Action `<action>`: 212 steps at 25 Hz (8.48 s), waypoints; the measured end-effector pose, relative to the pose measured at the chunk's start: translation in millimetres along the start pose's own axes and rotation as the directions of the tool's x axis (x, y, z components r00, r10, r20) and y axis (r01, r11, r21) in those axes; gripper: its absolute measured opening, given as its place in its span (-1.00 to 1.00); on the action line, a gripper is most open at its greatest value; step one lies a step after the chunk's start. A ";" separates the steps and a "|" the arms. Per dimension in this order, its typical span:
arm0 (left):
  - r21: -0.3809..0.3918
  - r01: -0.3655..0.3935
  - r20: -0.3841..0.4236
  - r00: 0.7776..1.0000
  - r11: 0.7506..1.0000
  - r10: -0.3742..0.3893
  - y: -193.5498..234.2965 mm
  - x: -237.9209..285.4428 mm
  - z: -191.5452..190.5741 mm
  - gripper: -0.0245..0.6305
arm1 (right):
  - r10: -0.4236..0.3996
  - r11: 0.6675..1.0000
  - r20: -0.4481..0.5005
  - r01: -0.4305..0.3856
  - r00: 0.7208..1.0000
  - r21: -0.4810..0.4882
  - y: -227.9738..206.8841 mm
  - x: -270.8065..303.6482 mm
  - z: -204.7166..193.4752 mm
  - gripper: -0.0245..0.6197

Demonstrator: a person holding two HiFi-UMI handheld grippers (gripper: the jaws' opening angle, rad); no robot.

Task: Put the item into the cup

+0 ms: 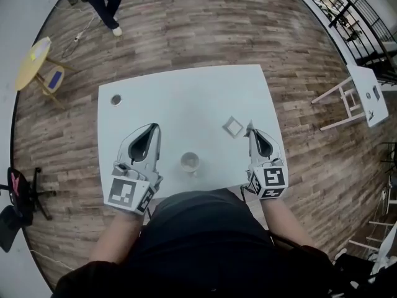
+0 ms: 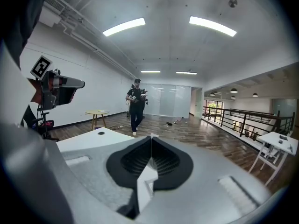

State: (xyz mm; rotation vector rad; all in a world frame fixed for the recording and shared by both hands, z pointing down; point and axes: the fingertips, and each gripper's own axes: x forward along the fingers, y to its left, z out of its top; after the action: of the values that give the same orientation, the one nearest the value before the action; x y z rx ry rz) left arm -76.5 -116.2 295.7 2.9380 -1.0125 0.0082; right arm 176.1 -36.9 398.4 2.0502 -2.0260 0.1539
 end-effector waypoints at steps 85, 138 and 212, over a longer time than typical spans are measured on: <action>-0.041 -0.353 -0.126 0.930 0.935 0.346 57.3 -124.6 -34.4 -0.93 | 0.470 0.882 -0.067 -0.471 0.880 0.008 163.4 26.0 -1.4 -0.91; -0.103 -0.288 -0.178 0.947 0.952 0.267 49.1 -98.8 -57.9 -0.93 | 0.482 0.875 -0.160 -0.481 0.861 0.048 171.4 13.4 -42.2 -0.91; -0.176 -0.274 -0.314 0.926 0.946 0.210 45.3 -84.4 -111.0 -0.93 | 0.532 0.828 -0.335 -0.561 0.778 0.011 203.7 9.9 -100.3 -0.69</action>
State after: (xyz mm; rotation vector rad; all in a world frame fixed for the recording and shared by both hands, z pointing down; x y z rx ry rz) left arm -170.3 -96.1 406.7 2.5023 -1.2321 0.3081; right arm -15.9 -20.8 518.9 1.2170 -2.2909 0.4665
